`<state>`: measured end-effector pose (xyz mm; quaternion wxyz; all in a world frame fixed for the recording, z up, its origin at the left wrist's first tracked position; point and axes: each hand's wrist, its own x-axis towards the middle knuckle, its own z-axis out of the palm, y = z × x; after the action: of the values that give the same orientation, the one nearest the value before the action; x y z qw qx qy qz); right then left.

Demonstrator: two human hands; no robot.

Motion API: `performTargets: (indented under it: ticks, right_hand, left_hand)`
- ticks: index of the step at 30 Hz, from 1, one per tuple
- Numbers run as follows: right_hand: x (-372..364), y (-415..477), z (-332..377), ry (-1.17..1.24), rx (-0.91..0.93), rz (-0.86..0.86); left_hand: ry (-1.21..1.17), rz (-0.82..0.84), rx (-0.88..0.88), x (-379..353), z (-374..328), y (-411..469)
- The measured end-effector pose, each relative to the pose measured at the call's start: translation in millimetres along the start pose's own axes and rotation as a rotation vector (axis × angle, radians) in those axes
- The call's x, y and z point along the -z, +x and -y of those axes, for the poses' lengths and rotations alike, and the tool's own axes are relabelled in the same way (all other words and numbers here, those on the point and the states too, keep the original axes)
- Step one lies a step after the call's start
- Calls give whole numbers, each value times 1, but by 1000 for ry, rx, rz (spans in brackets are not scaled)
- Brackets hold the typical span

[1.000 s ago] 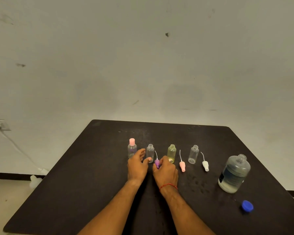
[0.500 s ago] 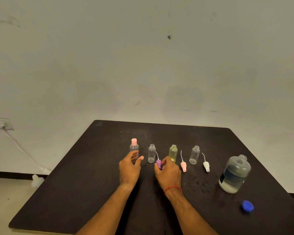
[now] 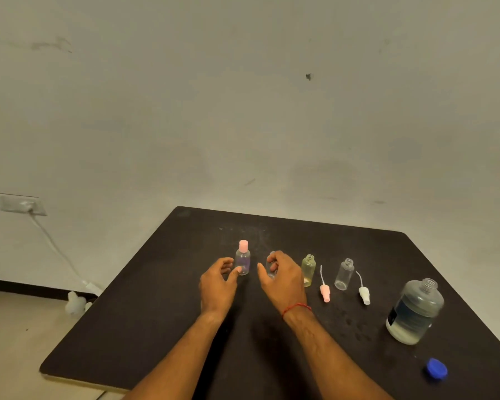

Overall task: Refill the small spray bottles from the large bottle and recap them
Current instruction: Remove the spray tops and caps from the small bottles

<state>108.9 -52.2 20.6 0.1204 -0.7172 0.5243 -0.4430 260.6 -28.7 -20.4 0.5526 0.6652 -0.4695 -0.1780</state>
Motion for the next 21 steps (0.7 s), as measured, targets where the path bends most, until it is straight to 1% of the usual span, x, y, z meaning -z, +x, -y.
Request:
performTargets:
  ticks: [2,7,10,13,15,17,21]
  right_hand:
    - [-2,5,6,-24,26,32]
    - [-13,26,20,-127,163,65]
    - [-23,41,26,-277,221,90]
    - [-30,52,31,-458,205,165]
    - [-33,57,33,-522,172,232]
    - [-37,58,35,-536,160,271]
    - [-41,57,38,-491,147,284]
  left_hand:
    - [0,0,13,3,2,2]
    - [-17,-21,33,10,4,6]
    - [-18,-35,26,13,6,9]
    - [-26,-45,21,14,8,12]
    - [-32,-42,24,14,8,14]
    - [-26,-31,27,14,9,16]
    - [-5,12,35,8,8,17]
